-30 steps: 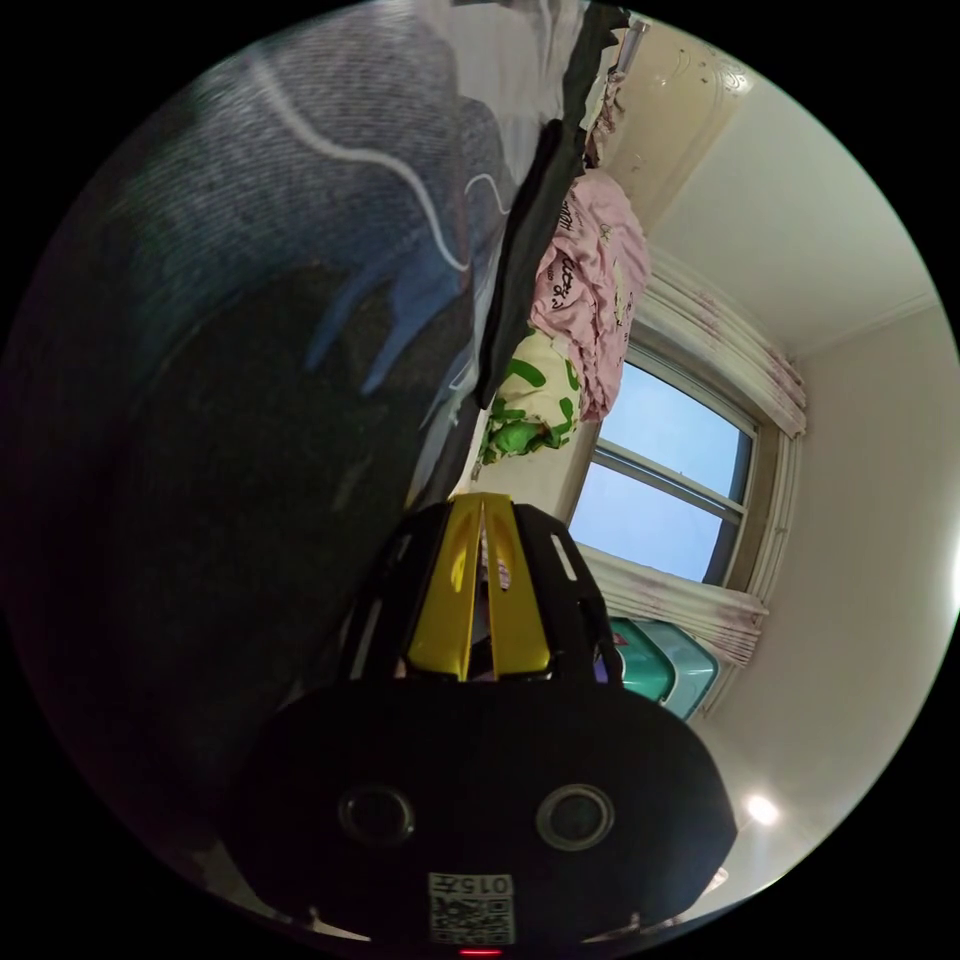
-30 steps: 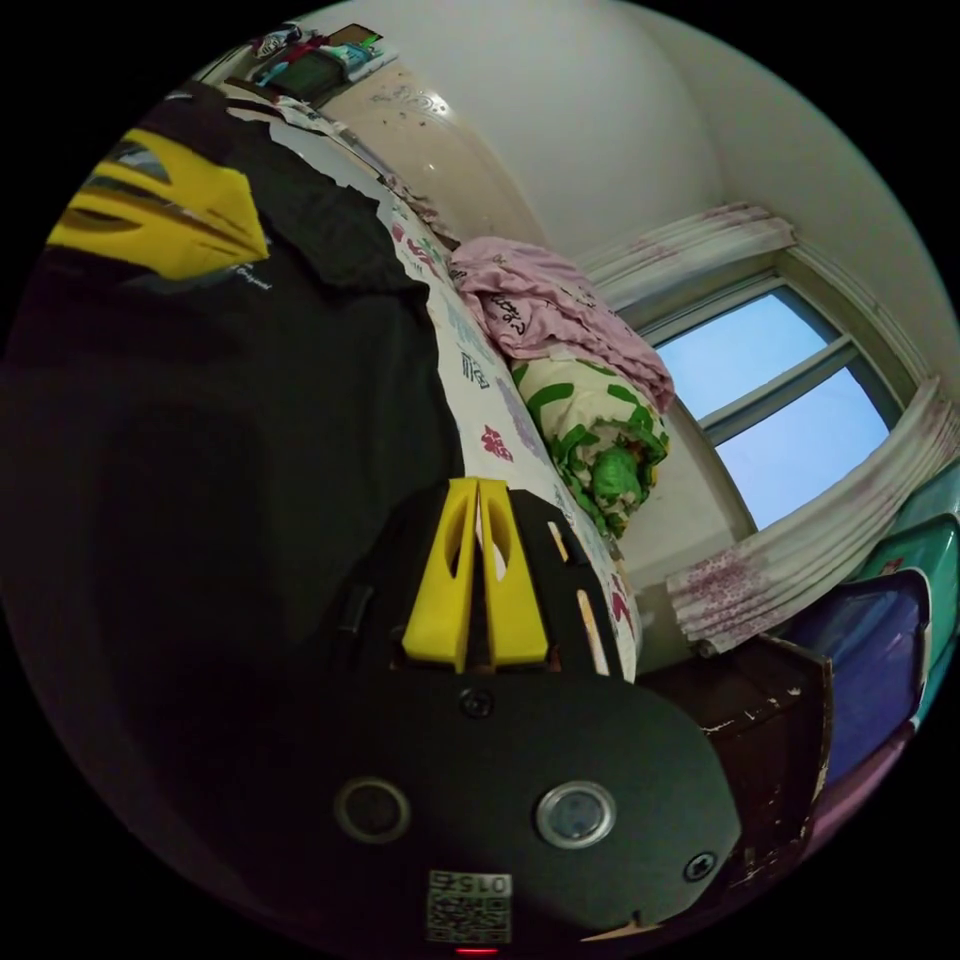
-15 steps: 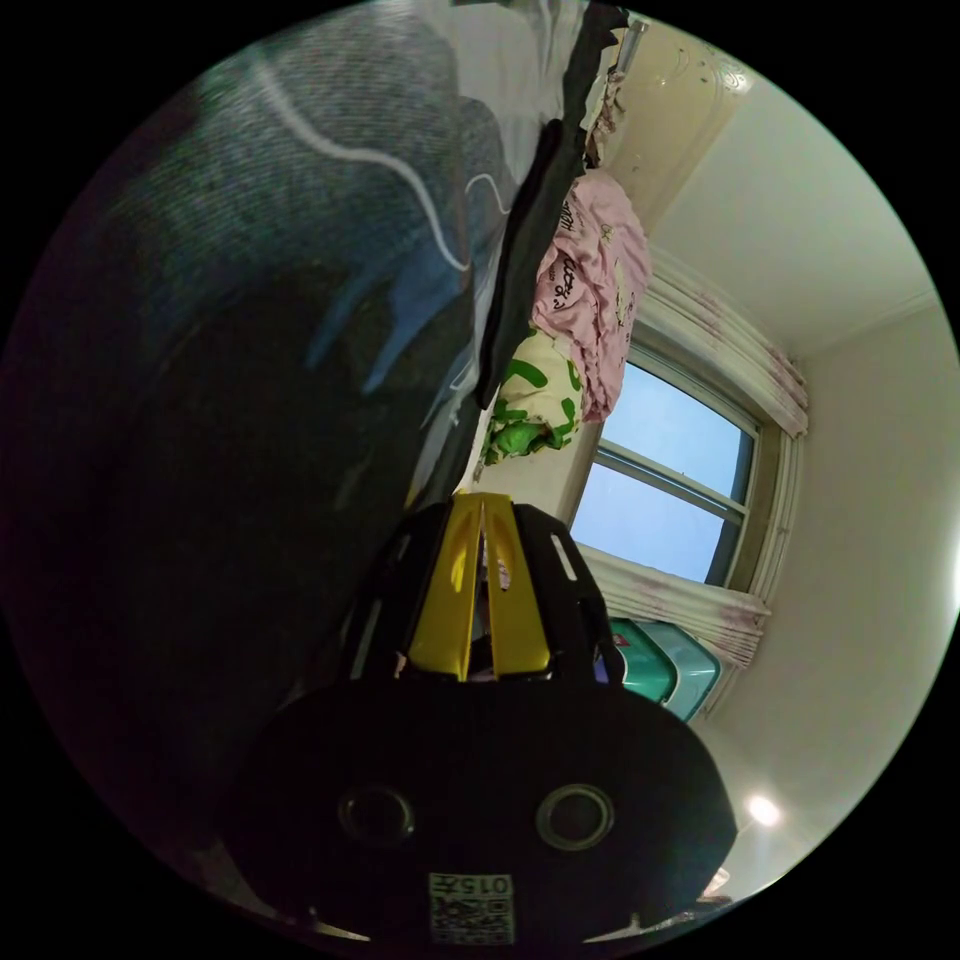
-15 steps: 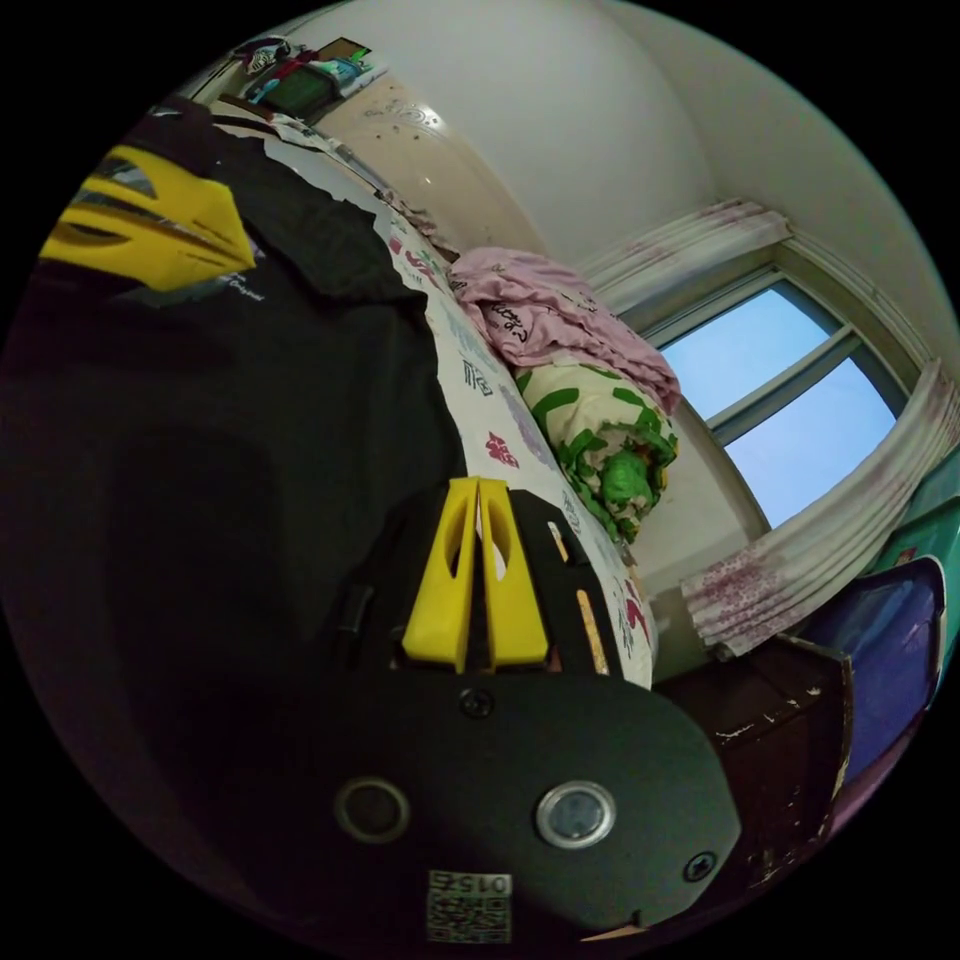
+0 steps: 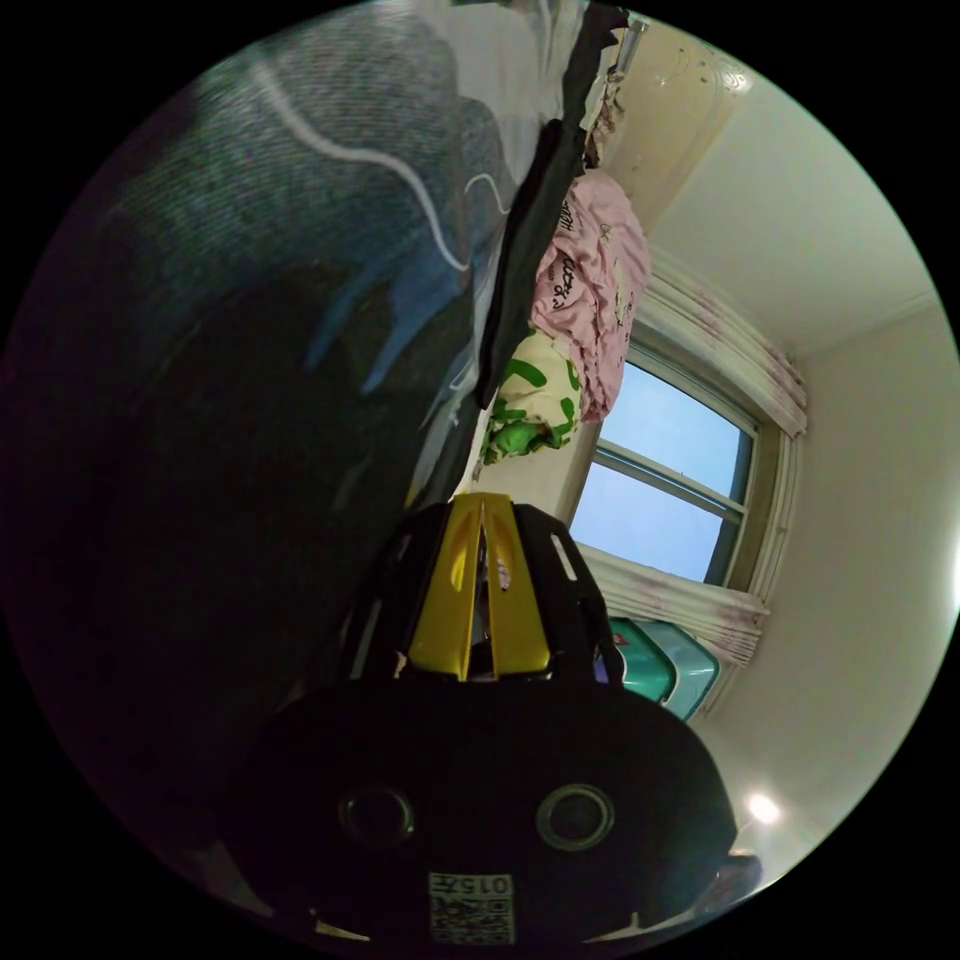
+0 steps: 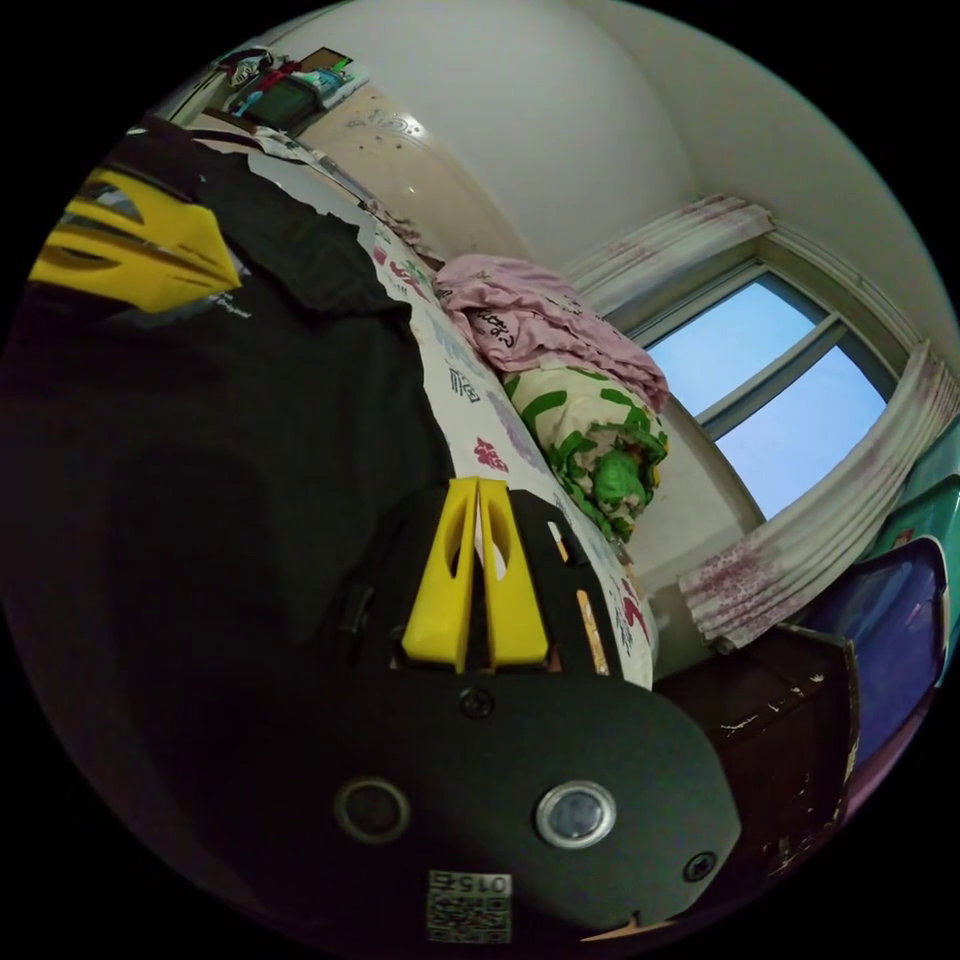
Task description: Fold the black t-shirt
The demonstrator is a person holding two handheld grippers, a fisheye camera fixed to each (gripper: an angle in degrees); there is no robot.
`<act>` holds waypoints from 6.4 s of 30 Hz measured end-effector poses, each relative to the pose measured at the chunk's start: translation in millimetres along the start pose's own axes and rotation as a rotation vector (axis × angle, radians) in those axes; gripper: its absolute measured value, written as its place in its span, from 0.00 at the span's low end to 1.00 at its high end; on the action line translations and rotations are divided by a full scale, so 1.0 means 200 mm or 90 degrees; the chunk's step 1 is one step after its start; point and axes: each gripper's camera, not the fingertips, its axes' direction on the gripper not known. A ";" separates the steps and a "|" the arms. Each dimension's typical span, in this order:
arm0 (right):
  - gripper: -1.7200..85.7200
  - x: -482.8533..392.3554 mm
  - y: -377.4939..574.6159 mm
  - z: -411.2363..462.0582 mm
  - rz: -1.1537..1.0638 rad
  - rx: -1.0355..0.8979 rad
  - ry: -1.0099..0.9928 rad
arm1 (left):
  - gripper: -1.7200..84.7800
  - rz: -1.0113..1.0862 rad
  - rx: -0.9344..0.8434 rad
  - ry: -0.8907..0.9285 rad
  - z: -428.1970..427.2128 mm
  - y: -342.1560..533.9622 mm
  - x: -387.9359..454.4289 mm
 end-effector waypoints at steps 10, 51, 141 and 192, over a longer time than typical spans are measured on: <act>0.01 0.20 -0.14 -0.08 0.004 0.011 -0.044 | 0.01 0.002 -0.001 0.001 -0.13 0.07 -0.01; 0.13 1.22 -1.55 0.98 -0.028 0.018 -0.908 | 0.09 0.665 0.040 -0.831 0.60 0.85 0.51; 0.08 -0.09 -2.45 0.15 -0.331 0.157 -1.004 | 0.06 0.562 0.141 -0.854 -0.84 0.74 -0.43; 0.01 1.22 -0.90 -0.44 -0.213 0.103 -1.083 | 0.03 0.687 0.266 -0.714 -1.24 1.58 -1.03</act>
